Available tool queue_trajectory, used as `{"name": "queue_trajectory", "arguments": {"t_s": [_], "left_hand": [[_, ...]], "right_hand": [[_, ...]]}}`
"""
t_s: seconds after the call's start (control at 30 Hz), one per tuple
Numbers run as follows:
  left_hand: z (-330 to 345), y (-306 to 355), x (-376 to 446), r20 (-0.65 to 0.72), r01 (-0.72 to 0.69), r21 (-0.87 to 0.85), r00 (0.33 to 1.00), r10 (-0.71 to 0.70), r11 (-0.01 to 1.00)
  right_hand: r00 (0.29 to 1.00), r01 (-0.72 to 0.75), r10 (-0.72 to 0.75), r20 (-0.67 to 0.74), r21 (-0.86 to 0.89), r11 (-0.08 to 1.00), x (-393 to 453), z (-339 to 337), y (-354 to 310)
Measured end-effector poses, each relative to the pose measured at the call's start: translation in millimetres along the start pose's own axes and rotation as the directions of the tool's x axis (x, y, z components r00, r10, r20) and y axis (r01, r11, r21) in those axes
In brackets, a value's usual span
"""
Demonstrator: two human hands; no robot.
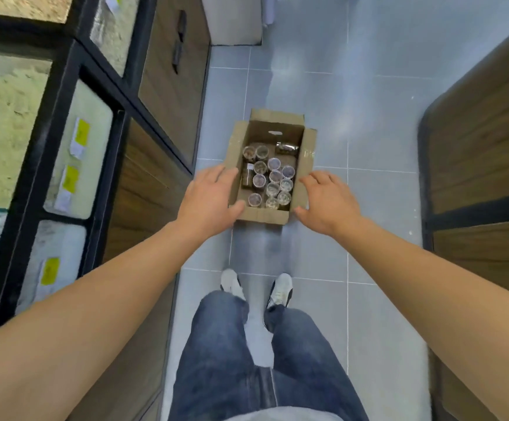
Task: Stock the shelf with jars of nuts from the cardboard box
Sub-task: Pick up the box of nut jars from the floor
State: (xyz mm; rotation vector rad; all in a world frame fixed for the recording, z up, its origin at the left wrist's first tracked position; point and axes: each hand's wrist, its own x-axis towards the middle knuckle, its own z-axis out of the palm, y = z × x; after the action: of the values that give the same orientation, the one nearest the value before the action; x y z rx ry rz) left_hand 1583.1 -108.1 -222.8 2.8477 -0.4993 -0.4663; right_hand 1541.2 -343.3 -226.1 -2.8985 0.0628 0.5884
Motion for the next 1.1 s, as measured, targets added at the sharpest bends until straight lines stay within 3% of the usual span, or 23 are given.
{"name": "queue_trajectory", "arguments": {"t_s": [0.33,0.53,0.73,0.9,1.0,1.1], "left_hand": [[43,-59,212,0.158,-0.053,-0.064,0.985,0.063,0.997],[125,-101,306,0.274,0.034,-0.097,0.962,-0.006,0.995],[241,-129,352,0.330,0.149,-0.143,0.939,-0.095,0.978],[325,-143,392,0.332,0.272,-0.275,0.927,-0.175,0.922],[363,-160,415,0.279,0.346,-0.374,0.927,-0.251,0.861],[393,-183,436,0.219,0.377,-0.353,0.923,-0.316,0.856]], "right_hand": [[0.965,-0.232,0.216,0.148,0.099,0.968,182,39,35],[0.930,-0.342,0.304,0.206,0.183,0.922,271,111,61],[0.920,-0.358,0.301,0.250,0.226,0.906,354,207,106],[0.895,-0.428,0.351,0.275,0.311,0.849,395,293,142],[0.851,-0.525,0.447,0.275,0.434,0.733,414,340,158],[0.836,-0.541,0.491,0.245,0.522,0.659,433,379,165]]}}
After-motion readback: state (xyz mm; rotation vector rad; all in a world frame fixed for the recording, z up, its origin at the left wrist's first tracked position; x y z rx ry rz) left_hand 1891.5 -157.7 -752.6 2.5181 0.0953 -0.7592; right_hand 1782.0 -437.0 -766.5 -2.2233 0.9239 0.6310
